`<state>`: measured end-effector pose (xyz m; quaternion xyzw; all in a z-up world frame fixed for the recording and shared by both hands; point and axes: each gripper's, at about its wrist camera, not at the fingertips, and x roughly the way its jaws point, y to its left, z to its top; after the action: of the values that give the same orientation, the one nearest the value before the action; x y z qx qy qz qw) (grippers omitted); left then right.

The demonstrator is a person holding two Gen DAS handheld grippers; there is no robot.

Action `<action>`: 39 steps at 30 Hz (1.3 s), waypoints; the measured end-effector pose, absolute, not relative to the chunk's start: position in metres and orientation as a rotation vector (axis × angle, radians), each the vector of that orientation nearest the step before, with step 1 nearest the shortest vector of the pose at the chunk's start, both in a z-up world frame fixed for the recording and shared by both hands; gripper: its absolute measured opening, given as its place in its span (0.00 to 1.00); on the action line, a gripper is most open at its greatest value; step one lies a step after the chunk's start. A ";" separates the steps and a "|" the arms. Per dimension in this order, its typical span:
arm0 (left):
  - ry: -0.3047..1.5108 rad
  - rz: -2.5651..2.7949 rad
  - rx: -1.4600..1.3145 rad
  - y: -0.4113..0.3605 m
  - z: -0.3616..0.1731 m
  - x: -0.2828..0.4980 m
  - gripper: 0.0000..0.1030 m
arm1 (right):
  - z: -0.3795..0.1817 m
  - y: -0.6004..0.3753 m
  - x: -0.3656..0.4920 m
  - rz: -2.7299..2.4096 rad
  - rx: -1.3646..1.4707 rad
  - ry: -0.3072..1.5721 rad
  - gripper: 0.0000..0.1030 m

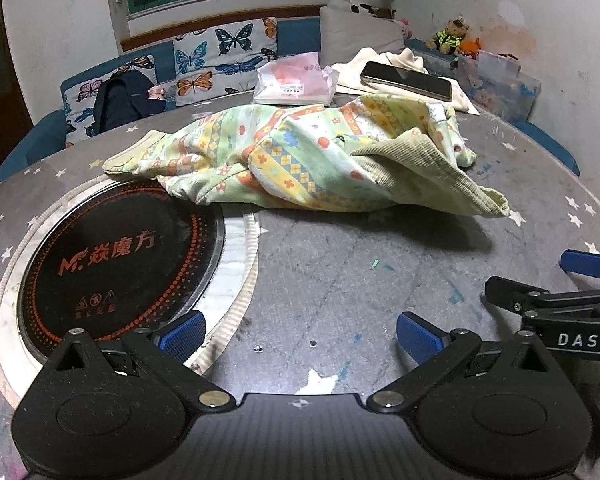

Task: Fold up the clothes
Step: 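Move both grippers toward the crumpled striped baby shirt, then grasp the shirt's khaki cuff with the right gripper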

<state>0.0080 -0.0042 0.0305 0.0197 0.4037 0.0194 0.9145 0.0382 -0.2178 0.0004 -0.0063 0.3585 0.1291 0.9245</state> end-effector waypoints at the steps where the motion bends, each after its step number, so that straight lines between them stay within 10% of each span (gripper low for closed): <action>1: 0.831 0.041 0.042 -0.004 0.031 0.008 1.00 | 0.001 -0.218 0.038 0.268 -0.007 0.738 1.00; 39: 0.834 0.065 0.102 0.001 0.051 0.031 1.00 | 0.030 -0.201 0.042 0.367 -0.029 0.726 0.59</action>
<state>0.0312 0.0012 0.0509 0.0495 0.4046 0.0315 0.9126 0.0416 -0.2013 0.0297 -0.0143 0.3530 0.1786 0.9183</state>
